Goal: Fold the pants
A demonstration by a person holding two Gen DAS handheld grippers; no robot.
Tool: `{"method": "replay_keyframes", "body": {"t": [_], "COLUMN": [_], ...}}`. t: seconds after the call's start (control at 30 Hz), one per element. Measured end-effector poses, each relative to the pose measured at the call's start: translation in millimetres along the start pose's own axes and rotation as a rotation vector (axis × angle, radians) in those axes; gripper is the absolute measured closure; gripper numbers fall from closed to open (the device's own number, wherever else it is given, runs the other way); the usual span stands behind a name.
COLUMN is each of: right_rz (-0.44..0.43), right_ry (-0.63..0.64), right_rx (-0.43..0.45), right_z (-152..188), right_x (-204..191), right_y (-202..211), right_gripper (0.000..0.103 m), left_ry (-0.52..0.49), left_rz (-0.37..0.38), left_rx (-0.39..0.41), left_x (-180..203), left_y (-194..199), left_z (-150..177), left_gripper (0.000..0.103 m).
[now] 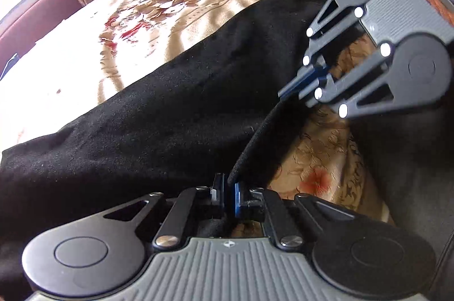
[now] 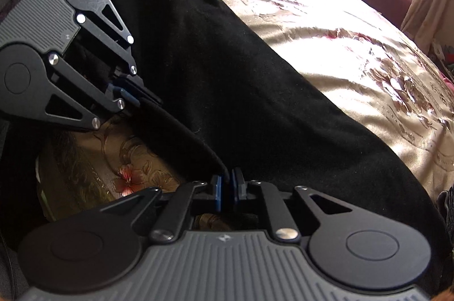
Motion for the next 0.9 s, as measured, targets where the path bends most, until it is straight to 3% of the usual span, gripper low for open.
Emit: {"method": "replay_keyframes", "body": {"t": [0.1, 0.23, 0.33, 0.47, 0.6, 0.67, 0.7, 0.73, 0.83, 0.9], "right_rz": [0.015, -0.015, -0.055, -0.112, -0.135, -0.178, -0.214, -0.247, -0.279, -0.297], "right_ry": [0.02, 0.035, 0.036, -0.021, -0.044, -0.051, -0.055, -0.054, -0.014, -0.06], "right_rx": [0.007, -0.02, 0.009, 0.091, 0.123, 0.094, 0.036, -0.021, -0.038, 0.015], "right_z": [-1, 1, -9, -34, -57, -59, -56, -52, -61, -81], "right_x": [0, -8, -15, -20, -29, -38, -44, -50, -55, -50], "right_y": [11, 15, 29, 32, -10, -30, -41, -47, -41, -37], "right_gripper": [0.092, 0.079, 0.079, 0.076, 0.076, 0.076, 0.076, 0.076, 0.077, 0.076], "left_ry": [0.006, 0.05, 0.029, 0.084, 0.164, 0.222, 0.257, 0.289, 0.374, 0.375], "left_rz": [-0.007, 0.044, 0.026, -0.058, -0.189, -0.18, -0.15, -0.135, -0.113, -0.138], "left_rx": [-0.014, -0.048, -0.064, -0.054, -0.051, -0.174, -0.218, -0.188, -0.157, -0.049], "left_x": [-5, -12, -20, -46, -86, -103, -106, -109, -123, -138], "left_y": [10, 23, 40, 58, 64, 56, 56, 63, 81, 95], "left_z": [6, 12, 18, 27, 49, 75, 87, 93, 90, 78], "left_gripper": [0.079, 0.075, 0.074, 0.073, 0.068, 0.068, 0.067, 0.067, 0.066, 0.065]}}
Point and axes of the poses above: each gripper's, at about its wrist camera, not at the fingertips, and y roughly against the way its jaws point, x to its right, z to its underside, the point moved 4 cm from there along -y, roughly the way its jaws point, and after that the axes turned 11 degrees about x, right-handed, at the moved point
